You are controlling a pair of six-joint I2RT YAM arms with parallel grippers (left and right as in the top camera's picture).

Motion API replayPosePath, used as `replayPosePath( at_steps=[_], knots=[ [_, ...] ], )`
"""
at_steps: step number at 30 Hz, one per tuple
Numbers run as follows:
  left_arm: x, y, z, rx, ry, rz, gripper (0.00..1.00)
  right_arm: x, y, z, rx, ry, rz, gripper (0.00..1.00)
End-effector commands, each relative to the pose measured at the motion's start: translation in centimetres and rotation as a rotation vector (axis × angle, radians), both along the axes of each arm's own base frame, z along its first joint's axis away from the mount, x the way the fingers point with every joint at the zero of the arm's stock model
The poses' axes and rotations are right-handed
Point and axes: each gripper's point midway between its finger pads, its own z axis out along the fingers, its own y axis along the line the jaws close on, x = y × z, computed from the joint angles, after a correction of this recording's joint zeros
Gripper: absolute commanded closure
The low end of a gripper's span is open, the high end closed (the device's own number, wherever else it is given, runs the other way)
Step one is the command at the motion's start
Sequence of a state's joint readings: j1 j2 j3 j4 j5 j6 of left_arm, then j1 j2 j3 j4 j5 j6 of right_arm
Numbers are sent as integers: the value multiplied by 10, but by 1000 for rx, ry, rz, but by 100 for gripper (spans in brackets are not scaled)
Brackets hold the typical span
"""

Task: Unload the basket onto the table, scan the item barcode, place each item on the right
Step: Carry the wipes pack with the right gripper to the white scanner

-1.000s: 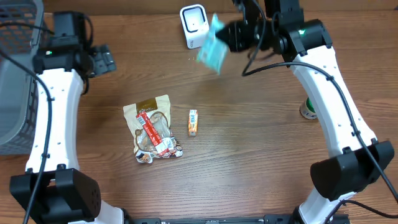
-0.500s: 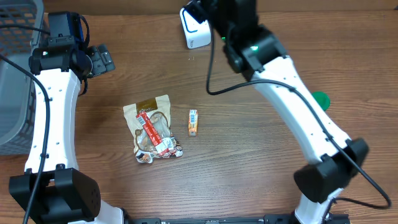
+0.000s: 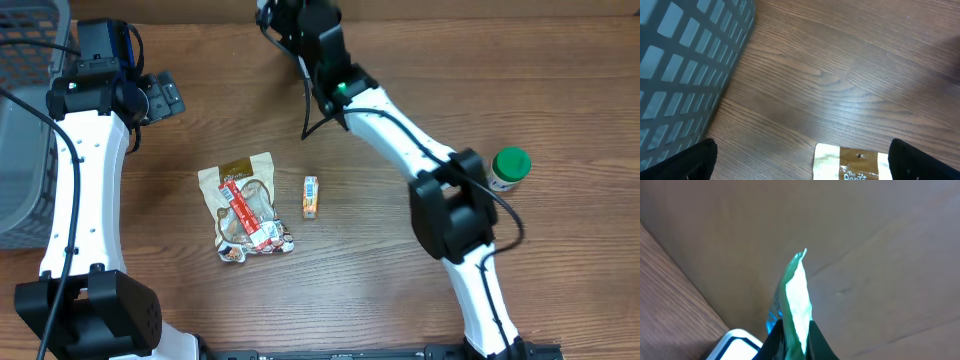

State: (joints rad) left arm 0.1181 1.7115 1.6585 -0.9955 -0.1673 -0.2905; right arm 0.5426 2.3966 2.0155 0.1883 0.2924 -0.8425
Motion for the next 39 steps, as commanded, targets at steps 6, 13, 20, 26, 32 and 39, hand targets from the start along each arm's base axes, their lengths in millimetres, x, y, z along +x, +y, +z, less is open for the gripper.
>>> replayPosePath(
  at_steps=[6,13,20,26,32,39],
  knots=[
    [2,-1,10,-10,-32,15,0,19,-8,-50,-184,-48,-42,96],
    [2,-1,10,-10,-32,15,0,20,-8,-62,-164,-14,-35,96],
    [2,-1,10,-10,-32,15,0,9,-1,-92,-222,95,-11,96],
    [2,-1,10,-10,-32,15,0,4,2,-101,-142,153,-18,96],
    [2,-1,10,-10,-32,15,0,0,8,-102,-139,160,-11,95],
    [2,-1,10,-10,-32,15,0,-3,7,-110,-72,216,-32,91]
  ],
)
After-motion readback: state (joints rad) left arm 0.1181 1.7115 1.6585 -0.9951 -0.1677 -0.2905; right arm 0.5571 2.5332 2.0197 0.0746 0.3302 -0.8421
